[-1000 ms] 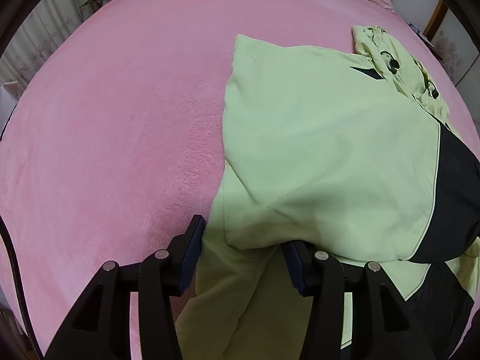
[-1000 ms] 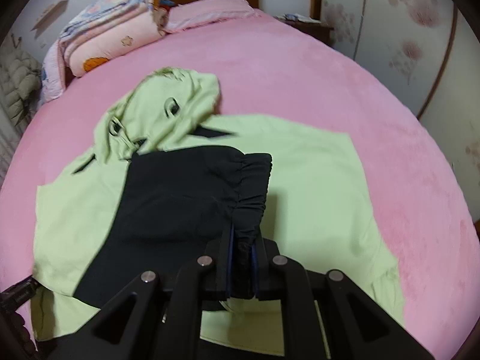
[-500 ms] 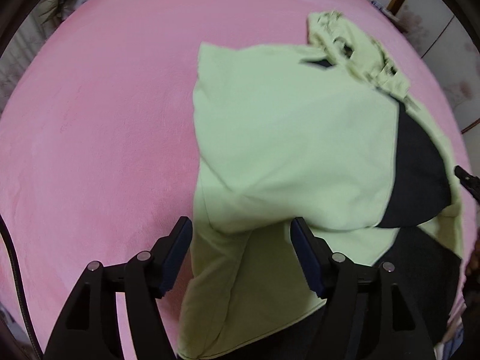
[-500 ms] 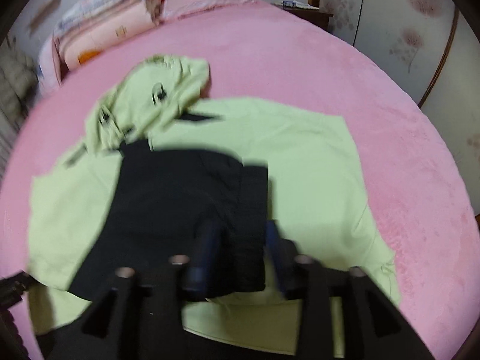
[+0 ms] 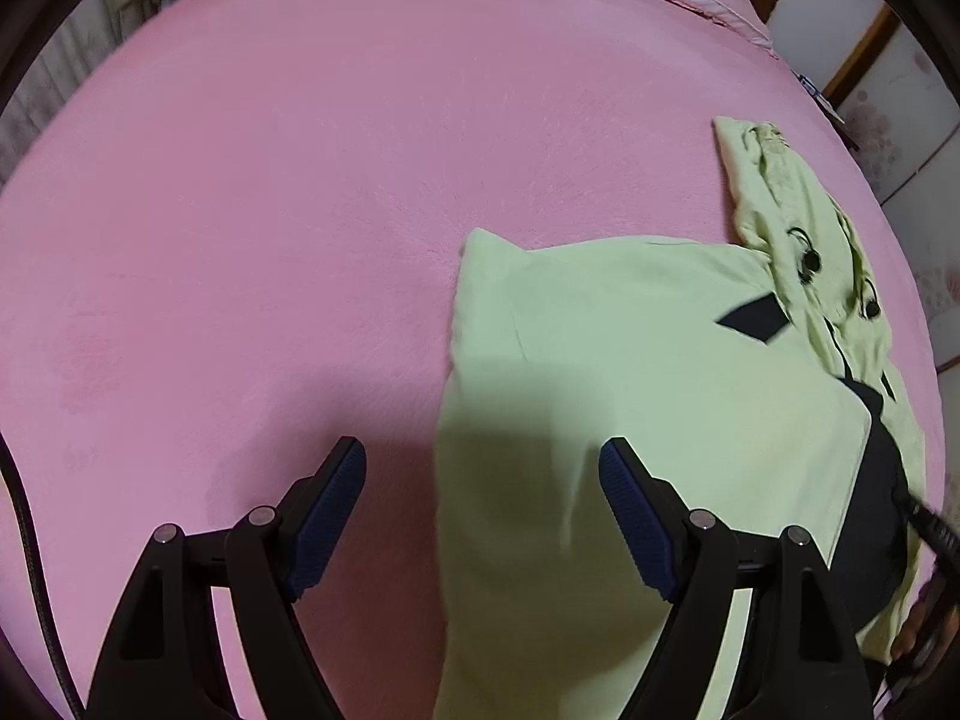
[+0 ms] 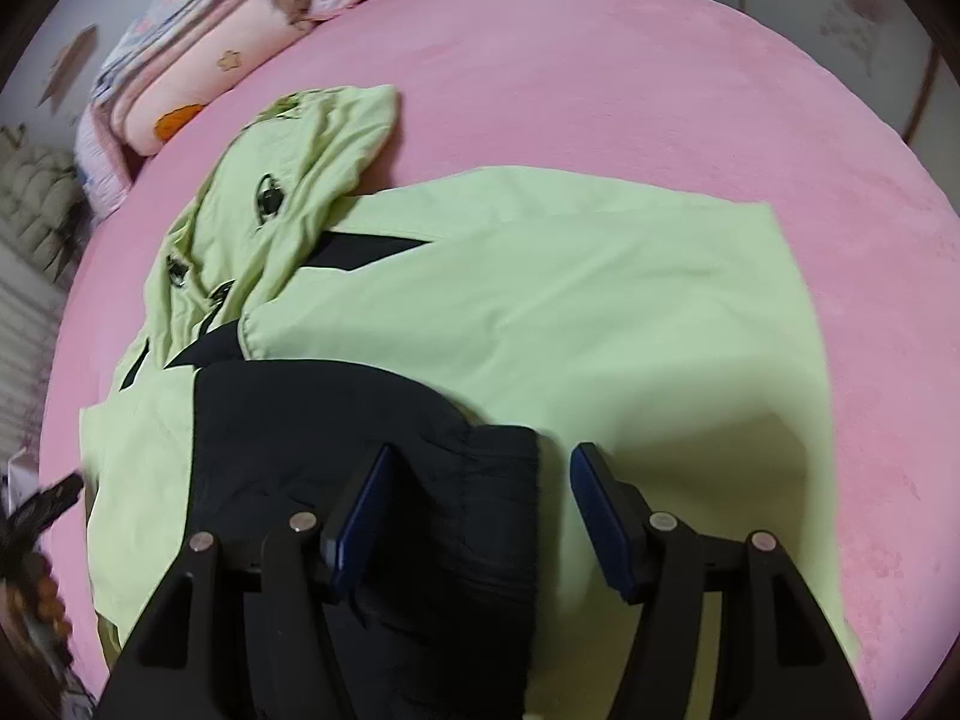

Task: Fold large clothes
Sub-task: 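Release the folded side and withdraw both grippers open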

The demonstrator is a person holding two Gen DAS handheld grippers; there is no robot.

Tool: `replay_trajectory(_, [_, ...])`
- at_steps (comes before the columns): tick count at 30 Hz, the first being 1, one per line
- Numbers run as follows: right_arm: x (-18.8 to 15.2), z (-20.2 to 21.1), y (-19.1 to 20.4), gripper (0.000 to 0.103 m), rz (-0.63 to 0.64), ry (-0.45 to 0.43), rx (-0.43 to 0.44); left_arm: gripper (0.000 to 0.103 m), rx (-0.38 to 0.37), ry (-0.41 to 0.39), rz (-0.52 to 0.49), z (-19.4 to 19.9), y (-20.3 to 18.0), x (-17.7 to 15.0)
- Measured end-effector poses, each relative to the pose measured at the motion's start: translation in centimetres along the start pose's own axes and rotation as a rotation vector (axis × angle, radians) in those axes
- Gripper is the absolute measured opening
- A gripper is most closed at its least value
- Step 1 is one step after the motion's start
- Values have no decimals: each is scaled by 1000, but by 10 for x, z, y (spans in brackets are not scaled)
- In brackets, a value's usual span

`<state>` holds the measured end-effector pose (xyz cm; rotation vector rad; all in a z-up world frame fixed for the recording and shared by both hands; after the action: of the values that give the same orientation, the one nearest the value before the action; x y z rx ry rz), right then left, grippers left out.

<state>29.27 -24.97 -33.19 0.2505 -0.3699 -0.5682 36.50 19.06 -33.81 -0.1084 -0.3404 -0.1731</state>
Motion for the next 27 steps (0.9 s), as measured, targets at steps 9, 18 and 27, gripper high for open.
replay_trajectory(9, [2, 22, 37, 28, 196, -169, -64, 4, 143, -103, -25, 1, 2, 19])
replay_trajectory(18, [2, -21, 42, 38, 248, -131, -234, 26, 259, -39, -92, 2, 13, 6])
replay_trajectory(27, [-38, 72, 93, 47, 317, -309, -118, 49, 197, -203, -137, 95, -50, -18])
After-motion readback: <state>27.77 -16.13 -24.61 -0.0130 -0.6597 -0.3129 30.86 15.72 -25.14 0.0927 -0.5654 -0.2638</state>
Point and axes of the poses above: each gripper's, at about its wrist camera, not at the fingertips, and z roughly against the way its jaws point, y to its left, x to its top, the point moved 6 cm from there along -z, roughly the way its jaws point, and after that the axes turned 14 degrees about -z, right-handed, at the moved point
